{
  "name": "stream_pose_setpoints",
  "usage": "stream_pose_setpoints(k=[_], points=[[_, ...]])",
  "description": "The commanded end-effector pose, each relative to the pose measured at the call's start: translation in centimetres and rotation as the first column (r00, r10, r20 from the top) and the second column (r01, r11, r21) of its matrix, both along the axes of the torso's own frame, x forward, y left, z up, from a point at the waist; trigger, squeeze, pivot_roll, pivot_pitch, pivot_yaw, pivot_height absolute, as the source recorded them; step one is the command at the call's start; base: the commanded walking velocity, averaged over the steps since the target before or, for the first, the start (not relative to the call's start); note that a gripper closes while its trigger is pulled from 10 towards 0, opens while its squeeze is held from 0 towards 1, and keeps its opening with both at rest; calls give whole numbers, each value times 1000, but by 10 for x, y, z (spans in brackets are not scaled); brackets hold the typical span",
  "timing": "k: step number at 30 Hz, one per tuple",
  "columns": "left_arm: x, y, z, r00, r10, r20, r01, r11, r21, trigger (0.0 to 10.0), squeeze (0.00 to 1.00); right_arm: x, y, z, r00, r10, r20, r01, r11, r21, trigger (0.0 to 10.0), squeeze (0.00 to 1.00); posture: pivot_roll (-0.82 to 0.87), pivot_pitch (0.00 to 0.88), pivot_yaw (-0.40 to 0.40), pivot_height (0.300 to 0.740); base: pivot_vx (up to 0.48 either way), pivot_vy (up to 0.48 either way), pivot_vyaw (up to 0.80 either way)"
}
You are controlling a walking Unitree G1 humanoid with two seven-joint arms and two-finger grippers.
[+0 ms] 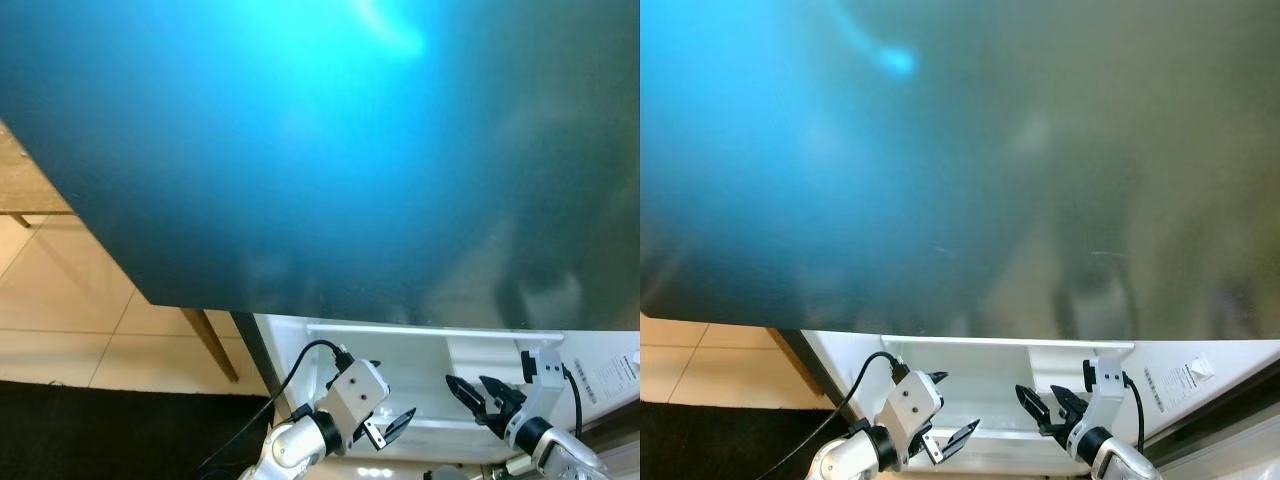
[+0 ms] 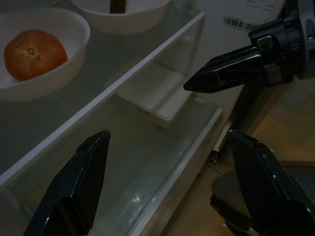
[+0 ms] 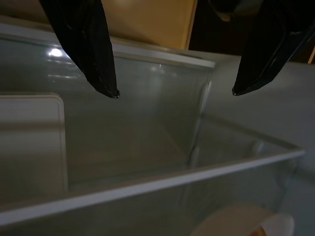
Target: Restocking fridge
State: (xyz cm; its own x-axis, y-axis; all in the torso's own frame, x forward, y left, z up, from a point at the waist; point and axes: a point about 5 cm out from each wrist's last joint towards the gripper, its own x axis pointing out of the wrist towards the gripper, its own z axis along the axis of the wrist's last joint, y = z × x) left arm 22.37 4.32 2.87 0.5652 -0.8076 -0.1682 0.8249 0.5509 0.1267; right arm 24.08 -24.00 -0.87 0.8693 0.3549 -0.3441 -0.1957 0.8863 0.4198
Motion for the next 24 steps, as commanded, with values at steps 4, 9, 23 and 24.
stream_pose_setpoints(k=[4, 9, 23, 24], points=[[0, 7, -8, 999, 10, -36, -8, 999, 39, 10000, 0, -6, 0, -4, 1000, 1, -3, 0, 999, 40, 10000, 0, -3, 59, 11, 639, 0, -111, 0], [6, 10, -9, 998, 67, -15, -66, 996, 63, 10000, 0, -7, -1, -8, 999, -25, -32, 26, 999, 25, 10000, 0, -5, 54, 11, 639, 0, -360, 0], [3, 23, -26, 993, 98, -61, -88, 986, 142, 10000, 0, -11, -1, -8, 1000, -13, -5, 13, 995, 101, 10000, 0, -4, 51, 12, 689, 0, 0, 0], [3, 25, -27, 992, 104, -65, -94, 985, 147, 10000, 0, -11, 0, -8, 1000, -12, -5, 13, 995, 102, 10000, 0, -4, 51, 13, 694, 0, 0, 0]])
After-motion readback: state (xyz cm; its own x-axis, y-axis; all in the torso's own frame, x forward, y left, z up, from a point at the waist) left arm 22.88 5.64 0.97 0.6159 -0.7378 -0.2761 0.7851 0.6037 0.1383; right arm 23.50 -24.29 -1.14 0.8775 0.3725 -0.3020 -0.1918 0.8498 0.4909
